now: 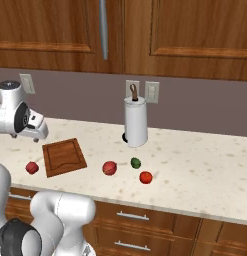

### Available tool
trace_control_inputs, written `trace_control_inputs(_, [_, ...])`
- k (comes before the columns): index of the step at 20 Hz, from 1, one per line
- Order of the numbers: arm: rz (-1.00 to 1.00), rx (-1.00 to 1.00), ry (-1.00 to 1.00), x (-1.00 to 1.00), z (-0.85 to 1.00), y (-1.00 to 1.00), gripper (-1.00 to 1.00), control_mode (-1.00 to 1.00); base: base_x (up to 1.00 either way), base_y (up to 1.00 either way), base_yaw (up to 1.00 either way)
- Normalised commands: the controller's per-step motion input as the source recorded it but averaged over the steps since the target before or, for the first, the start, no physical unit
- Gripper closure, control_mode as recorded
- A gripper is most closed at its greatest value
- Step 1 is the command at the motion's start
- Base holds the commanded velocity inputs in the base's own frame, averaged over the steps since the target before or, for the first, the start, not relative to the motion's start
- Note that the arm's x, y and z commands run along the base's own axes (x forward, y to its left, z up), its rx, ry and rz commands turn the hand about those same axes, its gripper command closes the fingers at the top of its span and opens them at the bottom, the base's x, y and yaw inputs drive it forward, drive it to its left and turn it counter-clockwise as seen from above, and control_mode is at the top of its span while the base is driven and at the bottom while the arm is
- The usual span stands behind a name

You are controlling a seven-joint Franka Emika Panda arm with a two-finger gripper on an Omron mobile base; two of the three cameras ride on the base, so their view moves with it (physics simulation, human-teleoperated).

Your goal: Place the avocado, onion, tomato, and bell pepper on the cutting board.

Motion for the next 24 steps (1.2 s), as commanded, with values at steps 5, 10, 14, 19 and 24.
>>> trace_control_inputs(5, [0.0,0.0,0.02,0.08,-0.27,0.27,-1.0,-1.0,0.0,0.0,0.0])
trace_control_inputs(10, [0.0,0.0,0.03,0.21,-0.15,0.16,-1.0,-1.0,0.0,0.0,0.0])
trace_control_inputs(14, [0.0,0.0,0.04,0.23,-0.16,0.09,-1.0,-1.0,0.0,0.0,0.0])
trace_control_inputs(19, [0.0,0.0,0.05,0.13,-0.31,0.14,-1.0,-1.0,0.0,0.0,0.0])
trace_control_inputs(24, [0.0,0.0,0.06,0.07,-0.37,0.1,-1.0,-1.0,0.0,0.0,0.0])
